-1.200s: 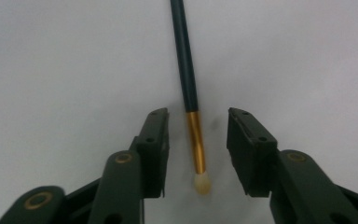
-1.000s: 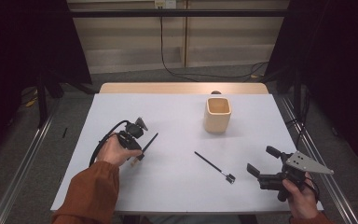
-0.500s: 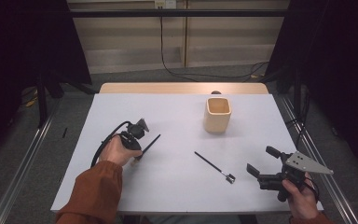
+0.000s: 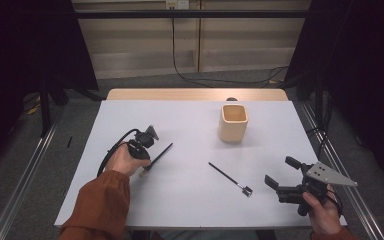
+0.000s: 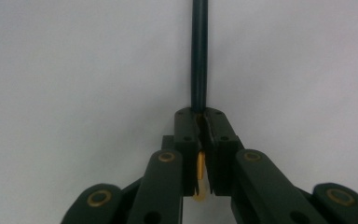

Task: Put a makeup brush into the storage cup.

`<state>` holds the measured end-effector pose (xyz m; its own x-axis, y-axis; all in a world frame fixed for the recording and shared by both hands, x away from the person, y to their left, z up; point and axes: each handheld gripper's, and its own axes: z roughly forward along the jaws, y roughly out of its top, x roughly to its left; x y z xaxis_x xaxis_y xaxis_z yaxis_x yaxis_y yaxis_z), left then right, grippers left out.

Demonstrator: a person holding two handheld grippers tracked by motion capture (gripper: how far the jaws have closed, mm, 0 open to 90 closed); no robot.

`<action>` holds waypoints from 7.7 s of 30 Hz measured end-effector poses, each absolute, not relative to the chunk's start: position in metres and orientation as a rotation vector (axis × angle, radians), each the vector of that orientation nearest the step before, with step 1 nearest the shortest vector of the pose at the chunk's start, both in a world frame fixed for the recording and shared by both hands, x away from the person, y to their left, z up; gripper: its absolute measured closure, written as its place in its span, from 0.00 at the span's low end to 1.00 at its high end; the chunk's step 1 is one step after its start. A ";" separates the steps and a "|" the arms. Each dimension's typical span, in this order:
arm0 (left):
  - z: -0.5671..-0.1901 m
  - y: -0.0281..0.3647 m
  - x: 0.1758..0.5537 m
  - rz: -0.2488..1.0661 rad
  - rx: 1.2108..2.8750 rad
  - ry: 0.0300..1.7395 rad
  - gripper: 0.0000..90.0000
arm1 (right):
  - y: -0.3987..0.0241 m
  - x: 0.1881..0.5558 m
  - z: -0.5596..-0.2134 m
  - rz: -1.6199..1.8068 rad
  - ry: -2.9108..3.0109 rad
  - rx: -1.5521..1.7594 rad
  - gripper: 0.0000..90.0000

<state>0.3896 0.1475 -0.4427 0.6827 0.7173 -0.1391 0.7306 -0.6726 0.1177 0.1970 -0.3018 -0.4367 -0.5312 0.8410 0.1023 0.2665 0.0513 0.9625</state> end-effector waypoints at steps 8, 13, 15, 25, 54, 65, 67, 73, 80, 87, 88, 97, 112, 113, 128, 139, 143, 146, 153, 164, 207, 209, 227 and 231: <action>-0.437 0.156 0.389 -0.140 2.639 1.195 0.94 | -0.302 0.197 -0.437 1.501 1.834 1.110 0.00; -0.430 0.162 0.388 -0.166 2.543 1.209 0.94 | -0.302 0.197 -0.437 1.498 1.831 1.119 0.00; -0.429 0.164 0.387 -0.173 2.517 1.206 0.94 | -0.302 0.197 -0.437 1.500 1.828 1.122 0.00; -0.422 0.174 0.374 -0.079 2.371 1.133 0.94 | -0.302 0.196 -0.437 1.504 1.825 1.118 0.00; -0.409 0.201 0.344 0.231 1.993 0.897 0.94 | -0.302 0.197 -0.437 1.506 1.834 1.114 0.00; -0.405 0.204 0.331 0.215 1.854 0.820 0.94 | -0.302 0.196 -0.436 1.508 1.837 1.111 0.00; -0.404 0.204 0.328 0.203 1.840 0.802 0.94 | -0.302 0.196 -0.436 1.508 1.837 1.109 0.00; -0.402 0.202 0.322 0.163 1.818 0.745 0.94 | -0.302 0.196 -0.436 1.510 1.839 1.104 0.00; -0.400 0.187 0.318 0.123 1.827 0.687 0.94 | -0.301 0.197 -0.436 1.517 1.840 1.099 0.00; -0.397 0.172 0.312 0.119 1.859 0.622 0.94 | -0.301 0.197 -0.436 1.524 1.842 1.095 0.00; -0.396 0.170 0.311 0.115 1.860 0.613 0.94 | -0.301 0.197 -0.436 1.522 1.841 1.093 0.00; -0.390 0.147 0.307 0.058 1.889 0.540 0.94 | -0.301 0.197 -0.436 1.526 1.839 1.087 0.00; -0.387 0.126 0.309 -0.103 1.964 0.487 0.94 | -0.302 0.196 -0.435 1.526 1.835 1.090 0.01; -0.387 0.124 0.309 -0.105 1.970 0.485 0.94 | -0.301 0.196 -0.435 1.527 1.836 1.089 0.01; -0.377 0.104 0.307 -0.186 2.116 0.428 0.94 | -0.300 0.197 -0.436 1.530 1.853 1.081 0.00; -0.372 0.090 0.307 -0.226 2.285 0.366 0.94 | -0.300 0.196 -0.436 1.531 1.857 1.079 0.00; -0.370 0.085 0.308 -0.218 2.350 0.352 0.94 | -0.299 0.197 -0.436 1.531 1.859 1.076 0.00; -0.370 0.082 0.309 -0.228 2.387 0.341 0.94 | -0.300 0.196 -0.436 1.530 1.861 1.076 0.00; -0.372 0.076 0.309 -0.235 2.474 0.347 0.94 | -0.299 0.196 -0.436 1.533 1.864 1.074 0.00; -0.374 0.070 0.312 -0.262 2.633 0.302 0.94 | -0.299 0.196 -0.436 1.538 1.867 1.071 0.00; -0.388 0.062 0.311 -0.321 2.801 0.222 0.94 | -0.296 0.208 -0.411 1.634 1.910 0.950 0.00; -0.388 0.061 0.309 -0.321 2.796 0.234 0.94 | -0.296 0.212 -0.409 1.637 1.924 0.940 0.00; -0.385 0.062 0.308 -0.326 2.798 0.187 0.94 | -0.271 0.245 -0.392 1.671 2.147 0.825 0.02; -0.383 0.061 0.308 -0.323 2.811 0.182 0.94 | -0.264 0.252 -0.388 1.658 2.228 0.802 0.04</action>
<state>0.3085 0.0609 -0.3834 0.9666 0.0902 -0.2400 0.1589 -0.9453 0.2848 0.2518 -0.2635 -0.3880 -0.8169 0.5637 0.1219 0.2787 0.2007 0.9392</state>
